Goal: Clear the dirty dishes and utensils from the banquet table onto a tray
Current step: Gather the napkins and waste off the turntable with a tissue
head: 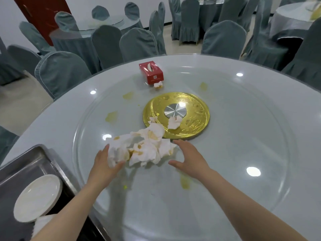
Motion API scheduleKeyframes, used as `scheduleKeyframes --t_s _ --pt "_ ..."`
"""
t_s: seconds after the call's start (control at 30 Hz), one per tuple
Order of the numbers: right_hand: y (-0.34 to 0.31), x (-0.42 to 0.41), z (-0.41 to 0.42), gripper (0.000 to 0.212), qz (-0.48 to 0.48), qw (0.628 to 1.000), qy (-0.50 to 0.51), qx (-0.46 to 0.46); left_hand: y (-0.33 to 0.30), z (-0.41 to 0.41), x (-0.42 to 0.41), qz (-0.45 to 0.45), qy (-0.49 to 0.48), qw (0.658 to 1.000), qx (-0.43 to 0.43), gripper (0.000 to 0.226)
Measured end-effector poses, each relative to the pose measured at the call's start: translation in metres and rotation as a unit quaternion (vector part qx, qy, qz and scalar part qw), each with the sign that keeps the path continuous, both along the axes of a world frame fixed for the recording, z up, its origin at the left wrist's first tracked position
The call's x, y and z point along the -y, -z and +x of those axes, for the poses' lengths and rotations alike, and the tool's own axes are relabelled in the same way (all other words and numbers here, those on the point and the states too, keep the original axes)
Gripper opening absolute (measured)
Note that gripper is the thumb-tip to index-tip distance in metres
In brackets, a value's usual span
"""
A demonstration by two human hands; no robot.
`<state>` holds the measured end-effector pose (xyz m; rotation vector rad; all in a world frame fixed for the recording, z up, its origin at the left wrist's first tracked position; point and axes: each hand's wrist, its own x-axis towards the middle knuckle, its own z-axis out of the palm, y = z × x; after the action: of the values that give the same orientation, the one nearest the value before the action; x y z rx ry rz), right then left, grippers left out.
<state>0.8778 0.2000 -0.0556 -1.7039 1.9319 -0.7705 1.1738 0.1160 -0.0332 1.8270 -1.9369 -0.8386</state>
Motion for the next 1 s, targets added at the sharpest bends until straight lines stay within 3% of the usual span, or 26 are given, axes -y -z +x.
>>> scheduleKeyframes --t_s 0.07,0.17,0.3,0.4,0.47,0.57,0.73,0.83,1.0 --pt "0.0 0.017 0.01 0.084 -0.002 0.999 -0.03 -0.011 0.009 -0.02 0.001 0.02 0.032 0.999 0.032 0.091" --pt "0.007 0.037 0.022 0.093 0.079 0.994 -0.062 -0.045 0.027 -0.054 -0.002 0.032 0.109 0.986 0.122 0.087" --pt "0.02 0.039 0.019 0.079 0.158 0.971 -0.071 -0.164 0.044 -0.079 -0.011 0.018 0.176 0.961 0.212 0.074" --pt "0.03 0.02 0.012 0.054 0.106 0.978 -0.04 -0.174 0.046 -0.086 -0.019 -0.017 0.21 0.966 0.148 0.05" --pt "0.032 0.006 0.002 0.042 0.019 0.995 -0.007 -0.096 0.042 -0.091 -0.02 -0.044 0.203 0.974 0.086 0.044" --pt "0.019 -0.003 -0.018 0.037 -0.042 0.996 0.079 0.015 0.027 -0.102 -0.014 -0.099 0.173 0.979 0.034 0.047" --pt "-0.013 0.034 -0.056 0.042 -0.179 0.972 0.151 0.024 0.001 -0.129 0.013 -0.175 0.135 0.973 -0.06 0.052" --pt "-0.016 0.077 -0.084 0.052 -0.115 0.984 0.134 0.016 -0.012 -0.14 0.032 -0.193 0.115 0.971 -0.082 0.051" --pt "0.005 0.13 -0.111 0.047 0.117 0.991 0.064 -0.028 -0.011 -0.136 0.053 -0.196 0.1 0.973 -0.072 0.05"
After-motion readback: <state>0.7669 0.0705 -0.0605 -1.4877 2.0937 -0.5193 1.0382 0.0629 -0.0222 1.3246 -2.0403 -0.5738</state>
